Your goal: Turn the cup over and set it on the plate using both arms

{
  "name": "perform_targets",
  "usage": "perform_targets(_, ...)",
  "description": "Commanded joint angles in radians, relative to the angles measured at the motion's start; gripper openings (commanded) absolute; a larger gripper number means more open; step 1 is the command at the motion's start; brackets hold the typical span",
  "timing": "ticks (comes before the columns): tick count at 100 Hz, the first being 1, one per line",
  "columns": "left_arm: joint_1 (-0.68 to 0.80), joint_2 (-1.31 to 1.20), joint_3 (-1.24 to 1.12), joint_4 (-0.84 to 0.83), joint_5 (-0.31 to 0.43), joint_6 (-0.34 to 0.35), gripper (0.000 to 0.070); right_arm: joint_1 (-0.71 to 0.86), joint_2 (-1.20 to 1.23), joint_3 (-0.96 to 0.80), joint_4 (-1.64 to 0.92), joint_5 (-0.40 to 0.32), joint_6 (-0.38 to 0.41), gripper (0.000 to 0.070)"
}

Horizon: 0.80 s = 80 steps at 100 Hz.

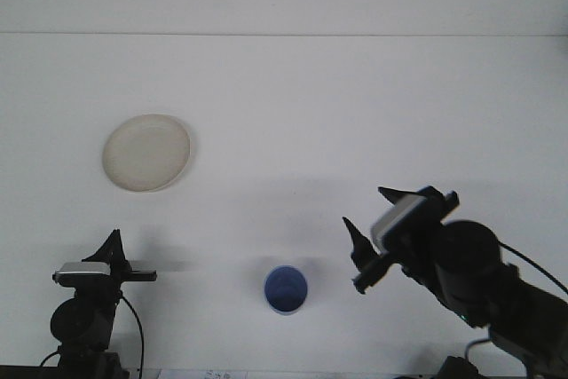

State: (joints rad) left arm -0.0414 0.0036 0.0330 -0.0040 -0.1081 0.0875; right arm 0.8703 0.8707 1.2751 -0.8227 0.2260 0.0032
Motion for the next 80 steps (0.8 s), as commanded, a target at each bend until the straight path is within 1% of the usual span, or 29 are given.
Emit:
perform_targets(1, 0.001, -0.001, -0.019, 0.011, -0.004, 0.001, 0.0012, 0.013, -0.126, -0.137, 0.093, 0.012, -0.004, 0.0489)
perform_targets(18, 0.001, -0.001, -0.019, 0.011, -0.004, 0.001, 0.0012, 0.013, -0.457, -0.479, 0.308, 0.011, -0.034, 0.0489)
perform_targets(28, 0.001, -0.001, -0.019, 0.011, -0.004, 0.001, 0.0012, 0.013, -0.603, -0.606, 0.369, 0.011, -0.033, 0.0489)
perform_targets(38, 0.001, -0.001, -0.019, 0.024, -0.004, -0.005, 0.0012, 0.013, -0.697, -0.673, 0.374, 0.011, -0.031, 0.0489)
perform_targets(44, 0.001, -0.001, -0.019, 0.029, -0.004, -0.05, 0.0012, 0.013, -0.727, -0.69, 0.369, 0.011, -0.025, 0.0489)
perform_targets(58, 0.001, -0.001, -0.019, 0.057, -0.004, -0.217, 0.0012, 0.013, -0.74, -0.694, 0.342, 0.011, -0.025, 0.0489)
perform_targets(68, 0.001, 0.0, -0.019, 0.088, -0.003, -0.312, 0.0012, 0.013, -0.74, -0.694, 0.332, 0.011, -0.026, 0.0489)
perform_targets(80, 0.001, 0.0, 0.002, 0.113, 0.005, -0.385, 0.0012, 0.013, -0.74, -0.694, 0.328, 0.011, -0.026, 0.0489)
